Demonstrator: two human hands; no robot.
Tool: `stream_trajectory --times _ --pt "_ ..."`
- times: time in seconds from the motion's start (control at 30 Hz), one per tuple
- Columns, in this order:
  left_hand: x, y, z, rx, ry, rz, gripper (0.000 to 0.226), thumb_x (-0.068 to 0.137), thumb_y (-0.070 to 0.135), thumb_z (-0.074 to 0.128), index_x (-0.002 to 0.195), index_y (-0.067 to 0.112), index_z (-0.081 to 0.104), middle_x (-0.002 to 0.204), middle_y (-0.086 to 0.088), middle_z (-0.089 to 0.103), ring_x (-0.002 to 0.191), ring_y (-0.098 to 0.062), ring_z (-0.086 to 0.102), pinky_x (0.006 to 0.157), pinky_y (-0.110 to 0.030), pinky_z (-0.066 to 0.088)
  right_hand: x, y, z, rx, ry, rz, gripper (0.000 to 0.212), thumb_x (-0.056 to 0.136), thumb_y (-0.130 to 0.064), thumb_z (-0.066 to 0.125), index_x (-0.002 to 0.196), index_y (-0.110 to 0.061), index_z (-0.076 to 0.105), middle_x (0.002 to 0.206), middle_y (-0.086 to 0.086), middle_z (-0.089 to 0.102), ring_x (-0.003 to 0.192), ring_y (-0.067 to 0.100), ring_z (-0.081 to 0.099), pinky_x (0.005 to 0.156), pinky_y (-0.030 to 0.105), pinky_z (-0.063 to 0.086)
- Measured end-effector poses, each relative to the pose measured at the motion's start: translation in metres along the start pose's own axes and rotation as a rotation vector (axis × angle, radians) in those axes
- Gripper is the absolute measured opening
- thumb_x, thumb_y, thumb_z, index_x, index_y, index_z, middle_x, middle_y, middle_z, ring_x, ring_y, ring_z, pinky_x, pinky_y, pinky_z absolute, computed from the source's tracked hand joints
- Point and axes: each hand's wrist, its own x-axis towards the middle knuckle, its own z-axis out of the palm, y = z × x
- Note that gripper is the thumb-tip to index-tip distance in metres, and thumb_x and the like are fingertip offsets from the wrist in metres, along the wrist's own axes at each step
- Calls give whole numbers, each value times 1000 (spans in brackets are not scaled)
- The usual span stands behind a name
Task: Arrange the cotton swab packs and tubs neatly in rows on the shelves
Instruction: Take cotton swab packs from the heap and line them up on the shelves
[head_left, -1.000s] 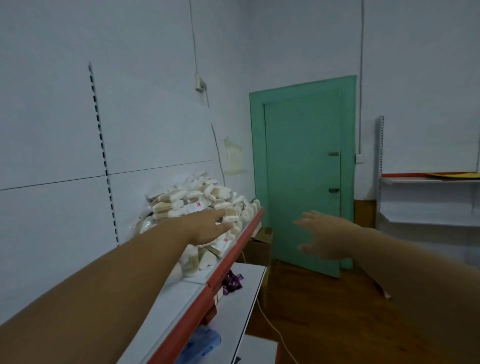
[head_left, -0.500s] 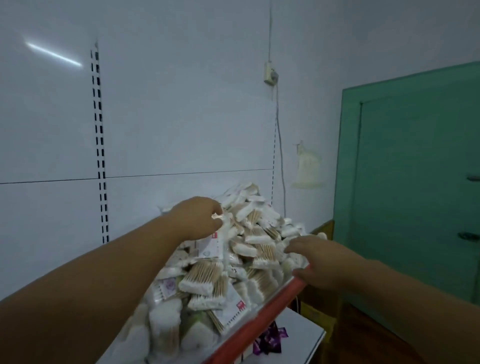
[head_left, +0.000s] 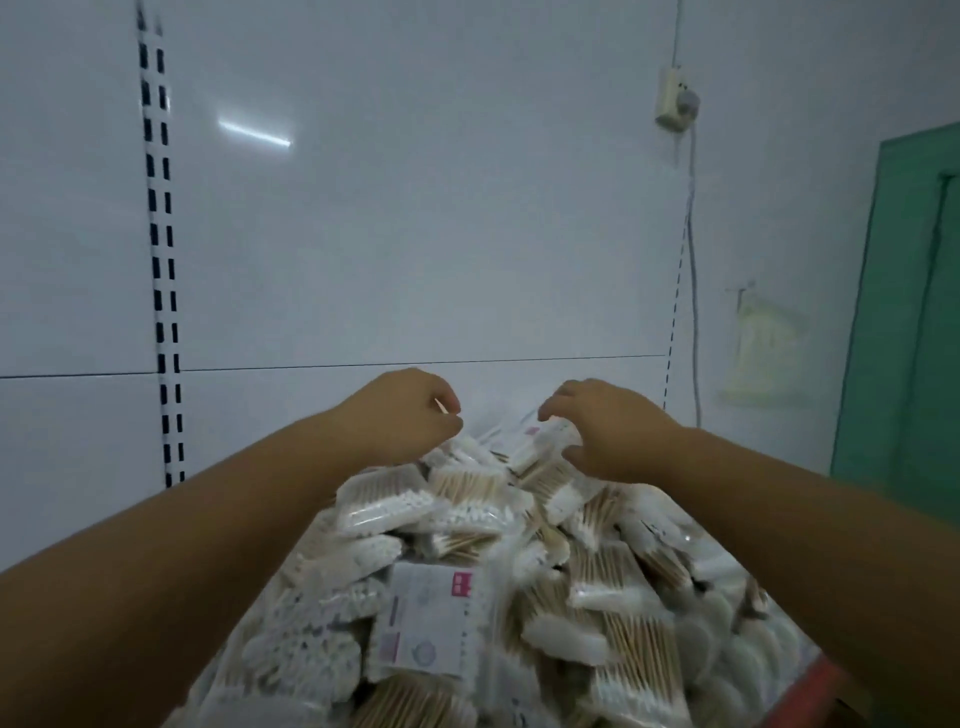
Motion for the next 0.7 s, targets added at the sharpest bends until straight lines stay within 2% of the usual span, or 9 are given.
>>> stream_trajectory --times 0.17,0.27,0.33,0.43,0.5,0.57,0.6,0.67,0.7 --pt "1 -9 -14 51 -30 -89 20 92 31 58 111 28 65 91 20 61 94 -6 60 84 -23 44 50 12 28 56 -84 -223 51 81 -30 65 130 -33 55 131 -5 52 122 14 45 101 34 41" --pt "3 -8 -22 112 -33 -151 20 92 32 60 111 28 65 104 14 64 99 -7 60 89 -24 45 67 21 33 68 -16 -303 39 80 -25 65 118 -33 64 121 -2 54 109 16 52 94 30 43" --pt "6 -3 -27 98 5 -193 18 92 32 61 110 29 65 107 14 62 101 -7 60 87 -23 45 72 32 31 107 47 -329 36 80 -17 64 113 -29 67 119 -2 56 110 15 51 93 26 39" --pt "14 9 -28 -80 79 -231 25 90 27 66 114 31 62 105 18 59 105 -6 58 80 -16 42 77 49 34 369 262 -345 38 72 3 64 97 -23 72 123 -5 59 120 15 45 100 29 36" --pt "20 19 -22 -223 82 -223 42 86 24 70 125 31 55 124 14 56 115 -8 55 88 -19 42 78 51 34 674 350 -347 47 71 13 63 87 -30 70 124 -11 56 121 9 45 102 28 37" --pt "27 27 -18 -342 -1 -252 59 83 18 74 134 28 48 135 10 50 121 -13 53 95 -25 44 76 42 26 893 392 -414 49 74 13 68 84 -34 68 123 -15 56 116 1 52 95 20 44" --pt "29 29 -17 -403 -69 -289 60 81 12 75 134 24 49 133 7 54 118 -17 56 95 -29 48 73 33 20 899 421 -481 46 74 13 69 85 -32 69 124 -14 57 115 0 53 90 13 44" --pt "29 28 -20 -455 -191 -326 47 78 -2 73 121 12 59 117 -5 67 106 -24 65 88 -34 55 67 16 12 753 531 -617 46 74 15 62 94 -25 70 130 -6 55 117 9 53 81 5 39" --pt "27 25 -23 -460 -210 -334 39 77 -6 72 112 9 63 109 -8 71 102 -26 68 85 -34 56 66 8 11 703 576 -653 46 75 12 60 103 -23 69 135 -2 52 120 13 51 84 7 39"
